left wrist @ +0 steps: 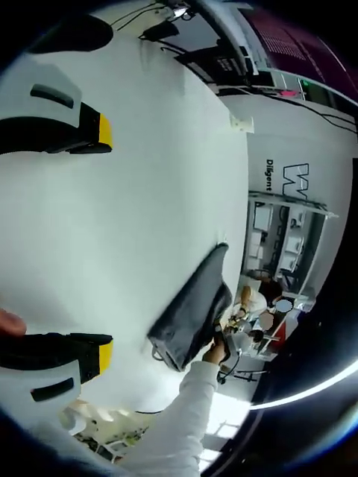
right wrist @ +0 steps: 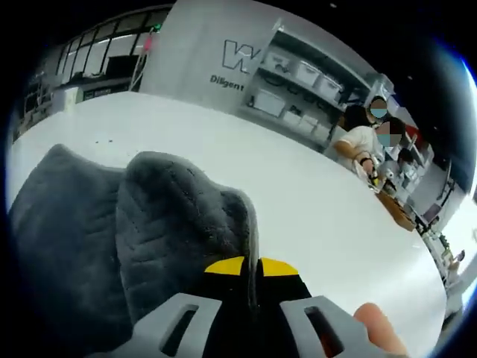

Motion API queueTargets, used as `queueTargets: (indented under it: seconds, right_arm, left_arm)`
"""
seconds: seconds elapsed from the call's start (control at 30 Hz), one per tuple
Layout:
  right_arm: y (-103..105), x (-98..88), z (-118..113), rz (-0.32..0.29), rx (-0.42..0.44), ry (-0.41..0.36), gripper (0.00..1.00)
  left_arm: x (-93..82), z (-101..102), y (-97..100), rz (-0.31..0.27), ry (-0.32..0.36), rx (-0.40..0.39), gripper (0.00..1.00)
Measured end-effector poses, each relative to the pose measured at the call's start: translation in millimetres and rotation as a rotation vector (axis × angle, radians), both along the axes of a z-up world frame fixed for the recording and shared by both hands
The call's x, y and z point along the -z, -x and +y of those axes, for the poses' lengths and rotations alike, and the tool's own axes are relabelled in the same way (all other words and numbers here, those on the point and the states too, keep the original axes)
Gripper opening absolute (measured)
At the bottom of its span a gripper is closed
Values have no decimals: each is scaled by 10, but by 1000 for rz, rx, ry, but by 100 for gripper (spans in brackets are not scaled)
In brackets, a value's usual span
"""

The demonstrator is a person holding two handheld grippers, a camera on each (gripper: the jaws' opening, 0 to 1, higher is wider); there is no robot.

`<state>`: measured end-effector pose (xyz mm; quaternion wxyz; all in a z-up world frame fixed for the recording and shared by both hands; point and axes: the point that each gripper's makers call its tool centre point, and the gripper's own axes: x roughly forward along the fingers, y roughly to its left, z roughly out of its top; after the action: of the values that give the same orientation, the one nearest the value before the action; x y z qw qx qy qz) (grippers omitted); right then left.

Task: Open the folded towel by lifting each exposed corner and separating the folded layers until the towel lies flat within the target outline without major curled edges

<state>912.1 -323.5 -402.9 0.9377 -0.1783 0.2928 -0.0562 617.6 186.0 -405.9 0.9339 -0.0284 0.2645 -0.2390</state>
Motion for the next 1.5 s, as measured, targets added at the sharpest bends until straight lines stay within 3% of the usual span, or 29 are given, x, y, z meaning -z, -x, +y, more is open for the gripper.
queueTargets:
  seconds: [0.2,0.3,0.37,0.5,0.57,0.7,0.83,1.0,1.13,1.27,1.4,1.5]
  right_arm:
    - [3,24,-61,-10,16,-37,5]
    - [7,-19,-23,-18,-15,-53,21]
    - [36,-73,-33,-13,-29,-45,26]
    - [107,-365,14,-91,-83,-74,29]
    - [184,-508,44,-120,-114,-95,34]
    - [375,-751,121,-158,-176,-95,42]
    - [864,-1088,400,-234,-295,-114,44]
    - [1503,-1219,763,-251,-431,-189,64]
    - [1858,-1223,833,-249,-444,-195,72]
    - [2212,-1319,851,-318,-436,-218,73]
    - [2526,-1269,807,-333,-394,-252,73]
    - [2722,-1185,772,-320,-354,-302,79]
  left_arm:
    - [-8,-20,10,0,-10,20,100]
    - [-40,1,32,-9,-14,22,100]
    - [-53,3,23,-18,-21,19,100]
    - [-37,-22,3,-25,-32,35,100]
    - [-167,-198,88,-32,-39,40,100]
    - [-249,-270,143,-46,-45,46,100]
    - [-350,-355,176,-72,-41,49,100]
    - [-380,-475,214,-78,-66,58,100]
    - [-388,-578,246,-72,-81,76,100]
    - [-470,-676,280,-91,-63,92,100]
    - [-529,-805,316,-102,-41,119,100]
    - [-525,-850,331,-99,-54,129,100]
